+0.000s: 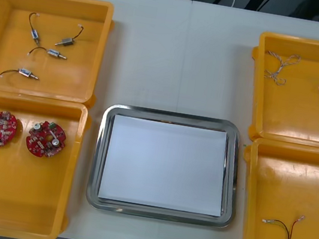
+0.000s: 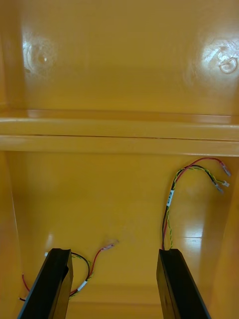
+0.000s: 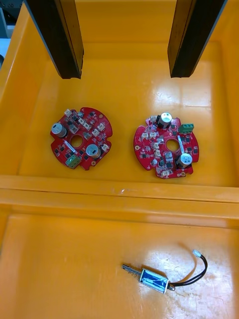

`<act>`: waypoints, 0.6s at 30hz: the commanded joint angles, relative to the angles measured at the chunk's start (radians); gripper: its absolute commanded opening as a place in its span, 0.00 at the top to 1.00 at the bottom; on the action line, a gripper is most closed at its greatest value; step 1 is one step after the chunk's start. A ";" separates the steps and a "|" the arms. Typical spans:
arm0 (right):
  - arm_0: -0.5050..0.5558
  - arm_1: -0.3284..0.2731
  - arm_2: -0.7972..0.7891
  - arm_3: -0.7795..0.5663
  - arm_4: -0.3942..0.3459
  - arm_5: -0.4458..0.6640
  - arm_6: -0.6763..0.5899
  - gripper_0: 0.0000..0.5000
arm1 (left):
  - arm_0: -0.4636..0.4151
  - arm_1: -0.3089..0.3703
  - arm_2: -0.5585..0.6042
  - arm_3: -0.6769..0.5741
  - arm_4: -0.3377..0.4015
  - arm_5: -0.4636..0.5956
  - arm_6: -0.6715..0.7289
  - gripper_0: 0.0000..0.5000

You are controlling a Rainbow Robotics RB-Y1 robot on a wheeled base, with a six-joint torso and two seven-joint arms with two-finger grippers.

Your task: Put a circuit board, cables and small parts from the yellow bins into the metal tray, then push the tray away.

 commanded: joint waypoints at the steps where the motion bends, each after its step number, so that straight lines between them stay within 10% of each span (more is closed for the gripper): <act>1: 0.014 -0.013 0.009 -0.031 0.008 0.003 0.026 0.02 | 0.014 0.045 0.031 -0.024 0.007 0.006 -0.070 0.00; 18: 0.014 -0.013 0.009 -0.031 0.008 0.003 0.026 0.02 | 0.014 0.045 0.031 -0.024 0.007 0.006 -0.070 0.00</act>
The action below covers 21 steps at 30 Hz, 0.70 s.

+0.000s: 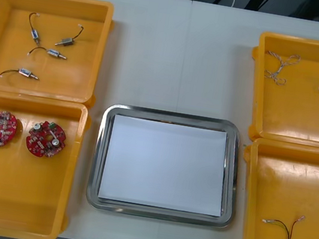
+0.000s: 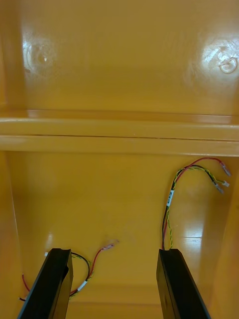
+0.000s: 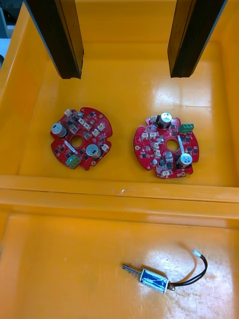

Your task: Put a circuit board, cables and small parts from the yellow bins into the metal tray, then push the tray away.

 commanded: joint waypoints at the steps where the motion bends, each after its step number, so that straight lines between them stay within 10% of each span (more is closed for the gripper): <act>1: 0.014 -0.013 0.009 -0.031 0.008 0.003 0.026 0.02 | 0.014 0.045 0.031 -0.024 0.007 0.006 -0.070 0.00; 21: 0.014 -0.013 0.009 -0.031 0.008 0.003 0.026 0.02 | 0.014 0.045 0.031 -0.024 0.007 0.006 -0.070 0.00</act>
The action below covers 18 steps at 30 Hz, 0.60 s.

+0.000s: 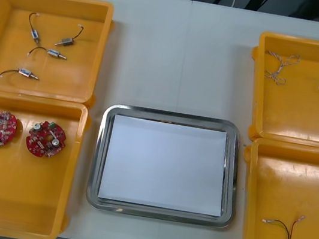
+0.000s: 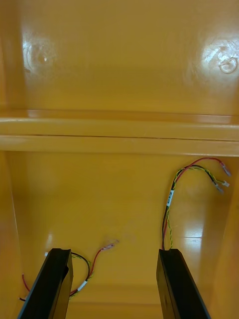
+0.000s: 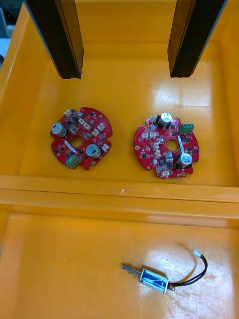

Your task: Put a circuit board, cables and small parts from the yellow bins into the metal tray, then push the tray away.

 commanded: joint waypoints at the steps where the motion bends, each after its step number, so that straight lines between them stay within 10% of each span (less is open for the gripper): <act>1: 0.014 -0.013 0.009 -0.031 0.008 0.003 0.026 0.02 | 0.014 0.045 0.031 -0.024 0.007 0.006 -0.070 0.00; 18: 0.014 -0.013 0.009 -0.031 0.008 0.003 0.026 0.02 | 0.014 0.045 0.031 -0.024 0.007 0.006 -0.070 0.00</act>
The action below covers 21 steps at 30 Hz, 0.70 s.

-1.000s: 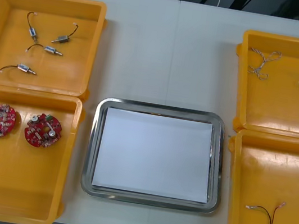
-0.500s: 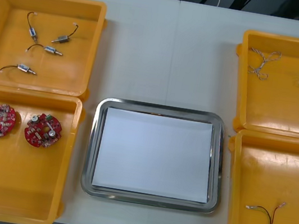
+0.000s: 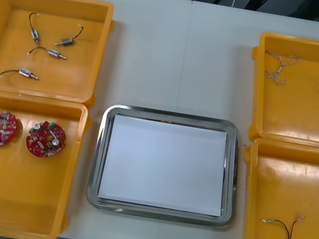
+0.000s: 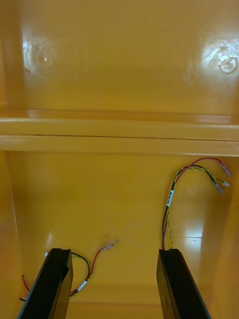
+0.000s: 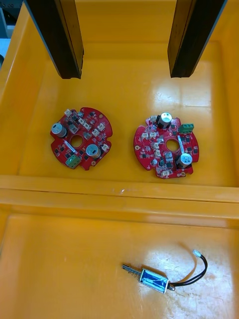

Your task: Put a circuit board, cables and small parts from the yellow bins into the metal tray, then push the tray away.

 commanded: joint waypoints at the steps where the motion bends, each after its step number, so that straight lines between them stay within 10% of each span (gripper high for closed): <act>1: 0.014 -0.013 0.009 -0.031 0.008 0.003 0.026 0.02 | 0.014 0.045 0.031 -0.024 0.007 0.006 -0.070 0.00; 21: 0.014 -0.013 0.009 -0.031 0.008 0.003 0.026 0.02 | 0.014 0.045 0.031 -0.024 0.007 0.006 -0.070 0.00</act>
